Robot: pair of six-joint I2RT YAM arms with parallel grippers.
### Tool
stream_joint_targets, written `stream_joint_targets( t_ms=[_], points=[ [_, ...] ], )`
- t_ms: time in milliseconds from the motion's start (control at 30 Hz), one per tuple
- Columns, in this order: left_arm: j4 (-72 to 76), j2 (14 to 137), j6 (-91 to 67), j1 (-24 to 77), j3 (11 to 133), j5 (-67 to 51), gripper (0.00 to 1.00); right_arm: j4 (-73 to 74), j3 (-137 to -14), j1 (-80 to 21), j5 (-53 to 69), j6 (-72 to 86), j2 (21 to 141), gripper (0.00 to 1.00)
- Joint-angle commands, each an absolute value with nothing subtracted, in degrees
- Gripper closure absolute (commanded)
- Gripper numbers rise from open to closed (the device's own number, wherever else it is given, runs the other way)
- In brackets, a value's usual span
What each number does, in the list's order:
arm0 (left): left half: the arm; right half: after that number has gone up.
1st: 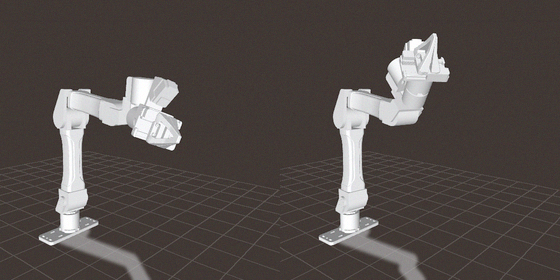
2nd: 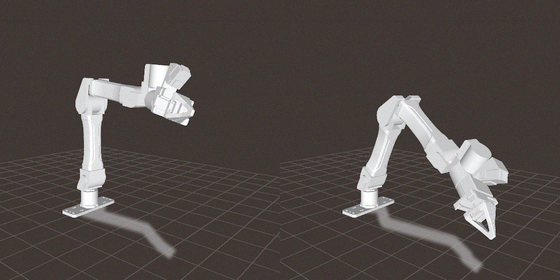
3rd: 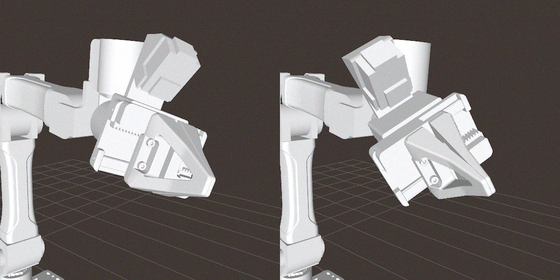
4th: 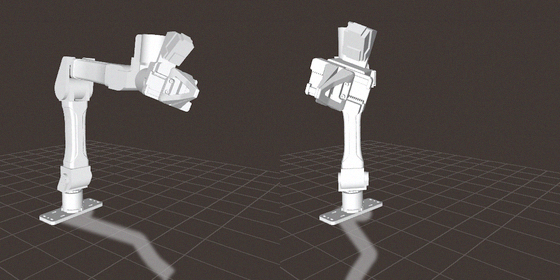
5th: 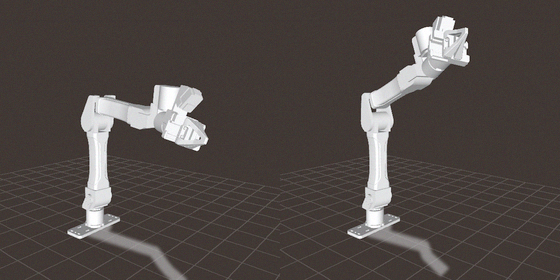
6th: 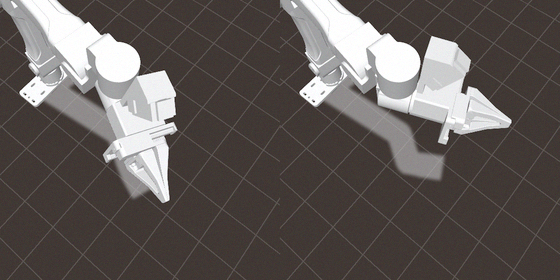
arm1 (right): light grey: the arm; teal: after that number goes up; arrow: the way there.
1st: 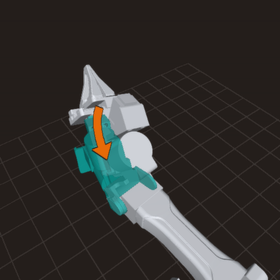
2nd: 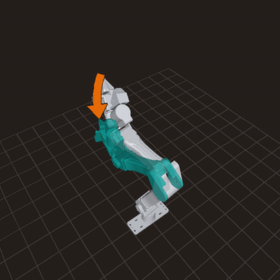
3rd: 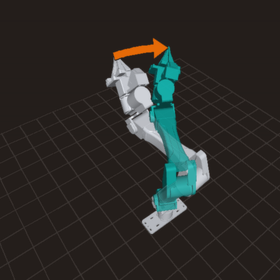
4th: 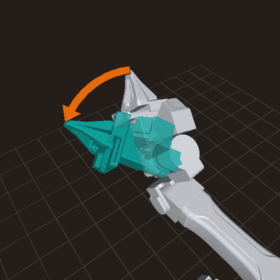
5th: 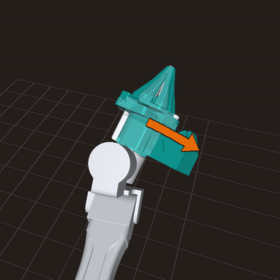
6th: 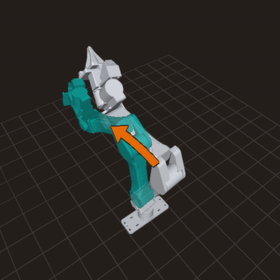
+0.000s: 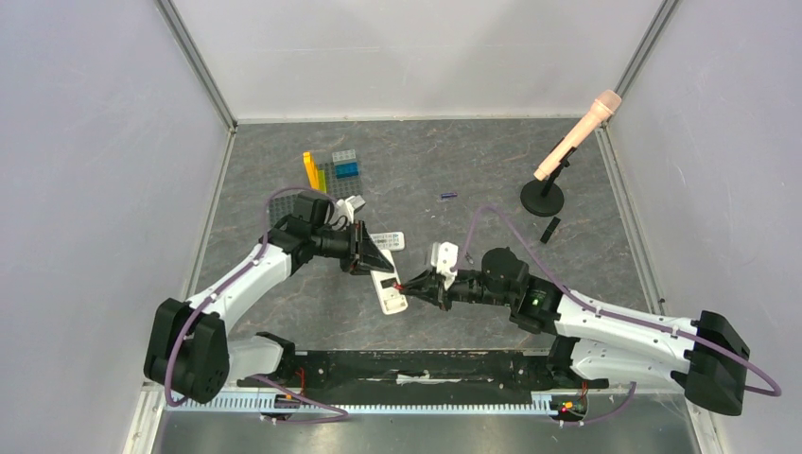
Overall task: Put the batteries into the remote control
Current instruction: Load the battery into the remote control.
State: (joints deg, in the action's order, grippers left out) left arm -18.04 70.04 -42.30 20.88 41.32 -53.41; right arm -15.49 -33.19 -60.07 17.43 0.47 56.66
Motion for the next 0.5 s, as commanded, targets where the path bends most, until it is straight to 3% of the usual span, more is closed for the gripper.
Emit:
stream_joint_targets(
  t_ms=[0,467],
  points=[
    [-19.4,70.9,-40.6,22.3,43.8,-58.8,0.98,-24.0,-31.9,-62.0,24.1,-7.8,55.9,1.0],
    [-20.7,72.6,-36.9,24.7,45.5,-58.9,0.98,-19.9,-34.6,-65.2,30.9,-5.3,61.7,1.0]
  ],
)
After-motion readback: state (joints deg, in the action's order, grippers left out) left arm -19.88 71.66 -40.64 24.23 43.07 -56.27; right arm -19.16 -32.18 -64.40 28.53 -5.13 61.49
